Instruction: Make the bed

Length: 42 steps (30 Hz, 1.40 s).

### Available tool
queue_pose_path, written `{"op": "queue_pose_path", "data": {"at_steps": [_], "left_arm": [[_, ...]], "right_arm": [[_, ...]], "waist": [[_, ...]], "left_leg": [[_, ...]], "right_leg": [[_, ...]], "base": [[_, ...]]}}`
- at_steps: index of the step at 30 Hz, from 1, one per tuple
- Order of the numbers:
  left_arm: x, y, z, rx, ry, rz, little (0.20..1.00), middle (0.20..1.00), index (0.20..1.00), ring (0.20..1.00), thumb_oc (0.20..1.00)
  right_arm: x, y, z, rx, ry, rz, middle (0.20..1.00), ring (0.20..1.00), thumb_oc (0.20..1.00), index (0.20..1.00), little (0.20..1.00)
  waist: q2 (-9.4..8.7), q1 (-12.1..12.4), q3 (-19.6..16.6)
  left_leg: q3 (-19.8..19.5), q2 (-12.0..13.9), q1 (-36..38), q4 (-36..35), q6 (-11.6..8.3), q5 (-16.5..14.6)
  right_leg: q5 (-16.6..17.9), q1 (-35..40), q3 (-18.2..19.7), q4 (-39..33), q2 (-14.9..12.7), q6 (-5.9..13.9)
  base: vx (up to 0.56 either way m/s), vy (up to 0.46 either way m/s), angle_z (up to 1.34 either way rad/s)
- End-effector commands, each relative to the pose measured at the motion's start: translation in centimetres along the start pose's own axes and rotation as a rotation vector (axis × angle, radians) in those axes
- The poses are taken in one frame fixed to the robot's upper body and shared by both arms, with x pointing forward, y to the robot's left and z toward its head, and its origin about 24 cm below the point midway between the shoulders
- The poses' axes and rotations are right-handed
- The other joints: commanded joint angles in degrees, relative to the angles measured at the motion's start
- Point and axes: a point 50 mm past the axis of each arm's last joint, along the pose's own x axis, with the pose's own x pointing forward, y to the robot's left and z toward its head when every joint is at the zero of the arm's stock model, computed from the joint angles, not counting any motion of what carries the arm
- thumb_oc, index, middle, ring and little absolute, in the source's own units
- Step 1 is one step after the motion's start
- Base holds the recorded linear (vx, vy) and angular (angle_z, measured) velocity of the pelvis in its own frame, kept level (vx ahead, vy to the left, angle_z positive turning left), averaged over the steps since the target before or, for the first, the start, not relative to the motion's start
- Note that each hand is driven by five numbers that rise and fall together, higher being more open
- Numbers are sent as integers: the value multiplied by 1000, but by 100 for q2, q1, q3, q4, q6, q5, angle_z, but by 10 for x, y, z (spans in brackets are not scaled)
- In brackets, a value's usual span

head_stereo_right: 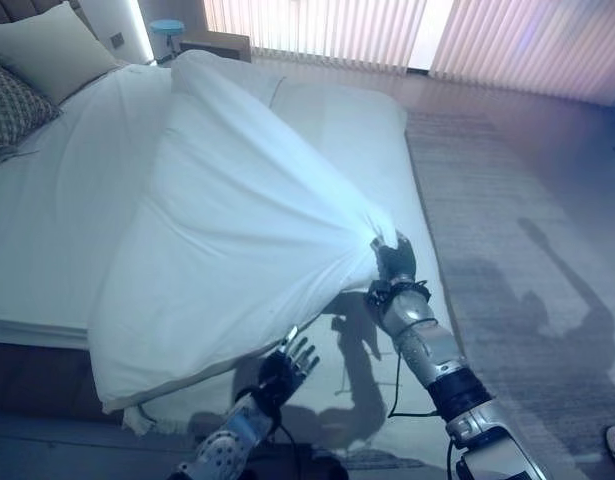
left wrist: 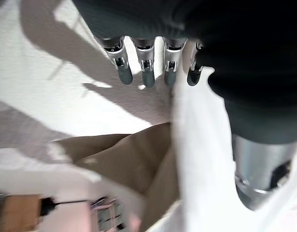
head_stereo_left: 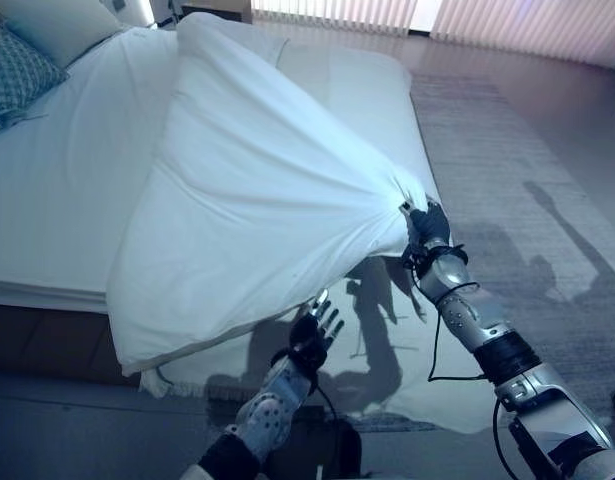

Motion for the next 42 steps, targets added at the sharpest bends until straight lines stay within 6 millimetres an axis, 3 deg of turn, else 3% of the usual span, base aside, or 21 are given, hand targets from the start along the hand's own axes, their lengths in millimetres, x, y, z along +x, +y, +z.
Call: {"op": "queue_pose_path", "data": {"at_steps": [1, 4, 8, 12, 15, 17, 20, 26, 42], "left_arm": [[-5, -29, -28, -32, 125, -176, 1000, 1000, 1000, 1000, 1000], [-8, -28, -34, -15, 166, -193, 1000, 1000, 1000, 1000, 1000], [3, -27, -28, -8, 141, -154, 1000, 1000, 1000, 1000, 1000], [30, -34, 2, 19, 18, -71, 1000, 1000, 1000, 1000, 1000], [37, -38, 11, 22, -14, -54, 1000, 1000, 1000, 1000, 1000], [48, -42, 31, 39, -81, -5, 1000, 1000, 1000, 1000, 1000], [54, -44, 44, 66, -122, 33, 1000, 1000, 1000, 1000, 1000], [62, -47, 60, 72, -168, 81, 1000, 1000, 1000, 1000, 1000], [70, -51, 81, -90, -237, 154, 1000, 1000, 1000, 1000, 1000]], "right_arm": [[14, -30, 97, 38, -417, -109, 200, 200, 200, 200, 200], [17, -26, 98, 34, -417, -101, 200, 200, 200, 200, 200], [17, -15, 95, 53, -410, -70, 200, 200, 200, 200, 200], [12, -5, 88, 92, -396, -25, 200, 200, 200, 200, 200], [10, -1, 85, 99, -389, -11, 200, 200, 200, 200, 200], [4, 5, 77, 114, -366, 24, 200, 200, 200, 200, 200], [-1, 10, 69, 107, -343, 63, 200, 200, 200, 200, 200], [-11, 18, 57, 118, -306, 128, 200, 200, 200, 200, 200], [-31, 22, 61, 223, -363, 177, 200, 200, 200, 200, 200]], "waist": [[200, -119, -259], [199, -99, -233], [178, -133, -239], [131, -230, -255], [131, -266, -247], [123, -346, -241], [128, -414, -237], [181, -520, -231], [179, -715, -190]], "left_leg": [[-16, -199, 142, 6, 19, -503], [-43, -199, 140, 6, 17, -504], [-36, -192, 152, 6, 13, -514], [-2, -167, 131, 6, -8, -514], [3, -161, 127, 6, -12, -515], [49, -145, 122, 6, -22, -520], [110, -124, 110, 6, -24, -521], [283, -108, 166, 6, -4, -571], [417, -78, 208, 6, -33, -623]], "right_leg": [[-111, -56, 58, 42, 216, 199], [-131, -50, 17, 54, 211, 191], [-139, -60, 28, 67, 216, 193], [-152, -110, 58, 90, 216, 193], [-152, -121, 63, 91, 220, 194], [-146, -166, 115, 93, 232, 197], [-149, -213, 160, 123, 239, 197], [-168, -271, 317, 174, 276, 195], [-158, -292, 460, 125, 319, 207]], "base": [[3, -13, 9], [12, -9, 5], [5, -1, 1], [0, 0, 0], [0, 0, 0], [10, -2, -3], [10, 1, -6], [22, 9, -10], [10, 3, -5]]}}
